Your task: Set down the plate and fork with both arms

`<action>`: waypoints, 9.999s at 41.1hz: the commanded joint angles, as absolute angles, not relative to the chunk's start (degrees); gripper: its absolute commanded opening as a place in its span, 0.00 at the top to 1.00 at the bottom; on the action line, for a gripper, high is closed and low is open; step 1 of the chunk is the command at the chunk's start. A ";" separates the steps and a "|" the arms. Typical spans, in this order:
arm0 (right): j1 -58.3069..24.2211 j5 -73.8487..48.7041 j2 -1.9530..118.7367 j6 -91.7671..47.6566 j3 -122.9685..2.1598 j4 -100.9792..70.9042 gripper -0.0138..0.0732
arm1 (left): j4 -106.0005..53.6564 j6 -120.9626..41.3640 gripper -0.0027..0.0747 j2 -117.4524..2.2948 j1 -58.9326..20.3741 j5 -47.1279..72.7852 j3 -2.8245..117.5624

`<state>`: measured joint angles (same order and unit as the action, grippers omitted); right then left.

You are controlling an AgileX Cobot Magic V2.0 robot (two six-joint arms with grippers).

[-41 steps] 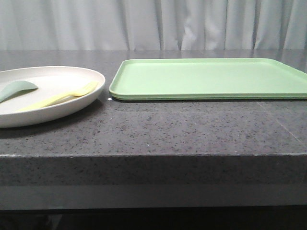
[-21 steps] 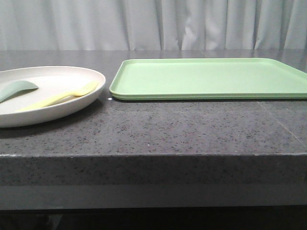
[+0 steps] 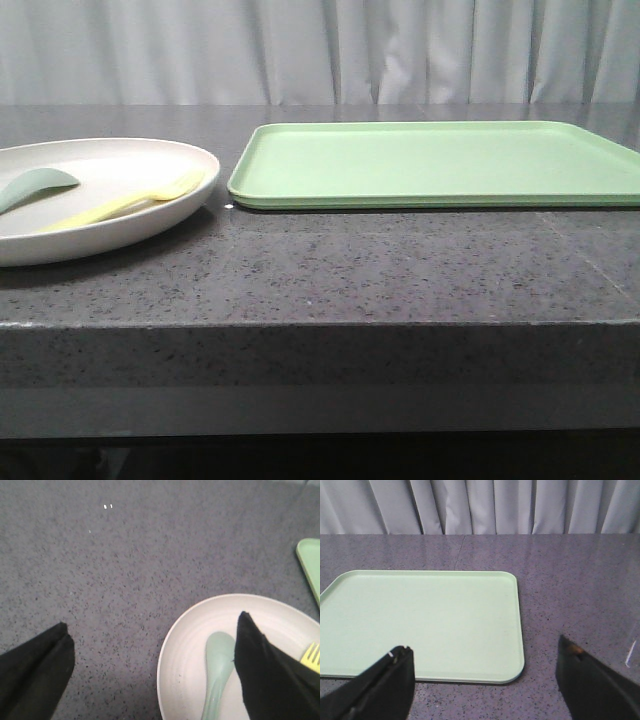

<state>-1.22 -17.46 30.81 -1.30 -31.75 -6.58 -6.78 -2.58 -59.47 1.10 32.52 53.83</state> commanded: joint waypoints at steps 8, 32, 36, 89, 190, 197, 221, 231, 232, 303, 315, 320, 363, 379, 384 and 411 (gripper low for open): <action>-1.13 -12.24 31.39 -1.82 -33.91 -6.89 0.15 | -6.69 -4.84 0.15 -73.80 -0.73 48.70 68.19; -1.13 -12.24 31.39 -1.82 -33.91 -6.89 0.15 | -4.74 -4.74 0.15 -89.83 -0.73 56.31 73.34; -1.13 -12.24 31.39 -1.82 -33.91 -6.89 0.15 | -5.59 -4.74 0.15 -90.07 -0.73 56.33 73.23; -1.13 -12.38 31.39 -1.82 -33.79 -6.89 0.15 | -7.36 -4.74 0.99 -92.39 -0.73 56.45 73.12; -1.13 -12.72 31.39 -1.82 -33.79 -6.89 0.15 | -37.04 4.01 0.47 -123.79 -22.15 58.08 124.73; -1.13 -12.72 31.39 -1.82 -33.79 -6.89 0.15 | -36.79 1.60 0.58 -123.79 -20.49 68.37 130.39; -1.13 -12.72 31.39 -1.82 -33.79 -6.89 0.15 | -11.84 0.00 0.99 -108.04 -21.71 72.71 114.96; -1.13 -12.72 31.39 -1.82 -33.79 -6.89 0.15 | -9.77 0.00 0.99 -91.81 -14.95 58.05 86.76; -1.13 -12.72 31.39 -1.82 -33.79 -6.89 0.15 | -9.77 0.00 0.99 -90.24 -14.35 56.43 84.44; -10.13 -46.43 100.81 11.75 -88.91 -17.23 0.16 | -7.53 -5.23 0.99 -9.35 -9.97 9.63 23.59; -9.80 -45.65 103.75 13.88 -89.29 -15.84 0.16 | -7.53 -5.23 0.99 -9.35 -9.97 9.63 23.59; -9.75 -45.30 104.75 14.03 -89.79 -15.84 0.16 | -7.53 -5.23 0.99 -9.35 -9.97 9.63 23.59; -8.47 -49.40 100.87 11.15 -95.38 -15.72 0.86 | -7.53 -5.23 0.99 -9.35 -9.97 9.63 23.59; 1.92 -55.12 98.27 -5.59 -94.89 -12.32 0.86 | -7.53 -5.23 0.99 -9.35 -9.97 9.63 23.59; 2.07 -55.35 100.30 -7.41 -94.90 -7.86 0.86 | -7.53 -5.23 0.99 -9.35 -9.97 9.63 23.59; 2.07 -56.67 104.18 -6.12 -96.16 -5.74 0.49 | -7.53 -5.23 0.99 -9.35 -9.97 9.63 23.59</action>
<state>1.86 -57.59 109.42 -6.58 -93.69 -5.95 -7.39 -5.27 -8.74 -10.12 14.73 22.15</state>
